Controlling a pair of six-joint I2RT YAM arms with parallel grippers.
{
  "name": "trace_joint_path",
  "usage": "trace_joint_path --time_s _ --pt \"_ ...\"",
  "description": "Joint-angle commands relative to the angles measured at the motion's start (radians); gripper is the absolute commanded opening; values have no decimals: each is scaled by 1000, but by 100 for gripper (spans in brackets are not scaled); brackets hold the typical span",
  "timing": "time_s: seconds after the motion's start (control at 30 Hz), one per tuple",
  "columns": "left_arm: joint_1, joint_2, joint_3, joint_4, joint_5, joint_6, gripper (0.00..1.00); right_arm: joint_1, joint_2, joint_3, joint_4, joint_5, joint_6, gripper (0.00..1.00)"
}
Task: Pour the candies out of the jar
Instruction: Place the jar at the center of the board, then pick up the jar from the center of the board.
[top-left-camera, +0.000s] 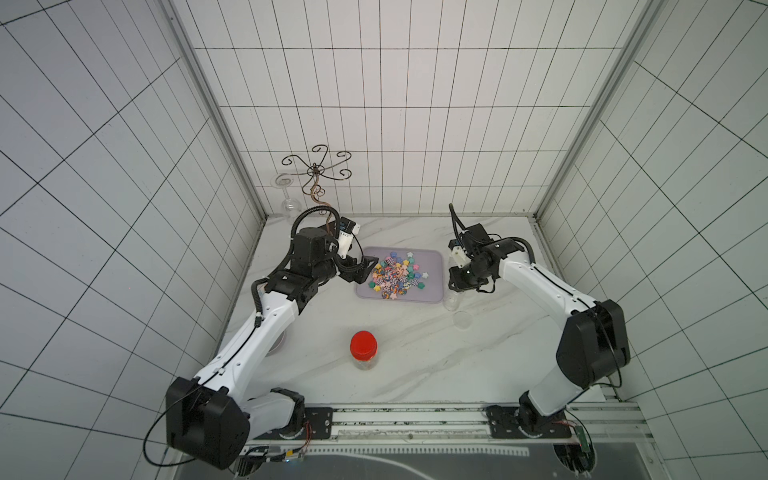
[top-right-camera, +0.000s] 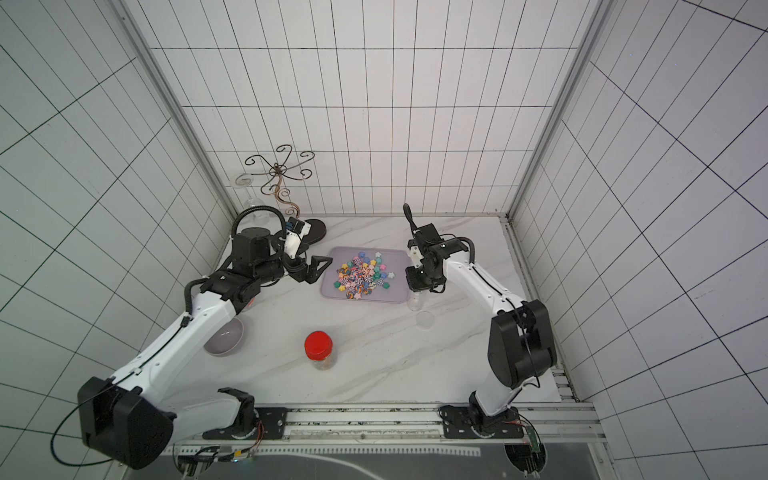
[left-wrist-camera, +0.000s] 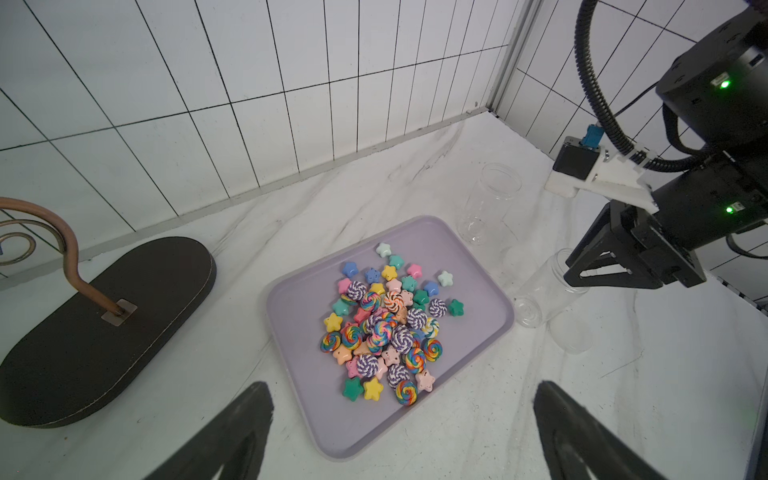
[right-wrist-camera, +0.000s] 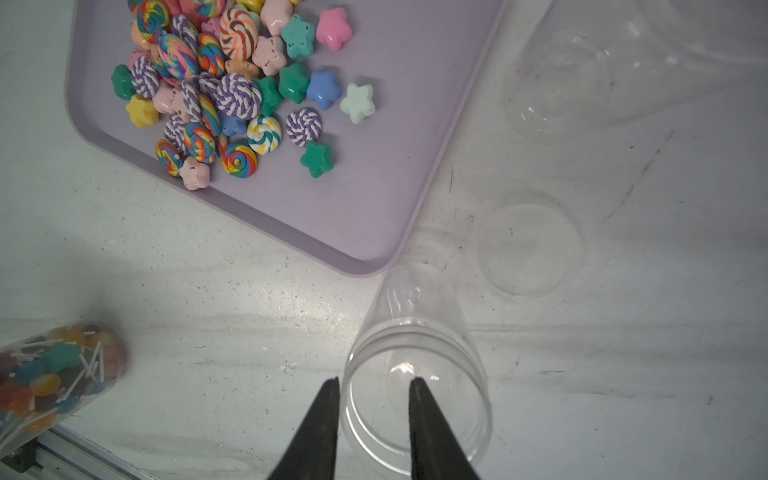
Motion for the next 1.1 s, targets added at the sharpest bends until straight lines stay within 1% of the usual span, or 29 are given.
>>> trace_joint_path --time_s 0.0,0.03,0.13,0.17,0.2,0.3,0.43,0.5,0.57,0.63,0.83,0.93,1.07 --pt "17 -7 13 22 14 -19 97 20 -26 107 -49 30 -8 45" --pt "19 -6 12 25 13 -24 97 23 -32 114 -50 35 -7 50" --pt "25 -5 8 42 6 -33 97 40 -60 129 -42 25 -24 61" --pt "25 -2 8 50 -10 -46 97 49 -70 136 -42 29 -26 67" --pt "28 3 12 54 -33 -62 97 60 -81 148 -47 30 -32 70" --pt "50 23 50 30 -71 -109 97 94 -130 168 -40 36 -40 74" --pt "103 60 120 -39 -60 -157 97 169 -204 179 -22 12 -31 74" --pt "124 88 156 -85 -44 -170 97 235 -236 165 -2 -6 -9 74" --pt "136 117 180 -118 -20 -174 97 331 -258 142 28 -10 15 75" --pt "138 140 198 -138 22 -157 97 446 -260 133 42 10 48 81" --pt "138 168 179 -130 40 -166 97 753 -206 132 90 141 147 82" --pt "138 159 141 -109 59 -168 97 855 -152 135 111 198 175 82" --pt "138 115 74 -48 61 -168 97 912 -94 145 131 238 194 83"
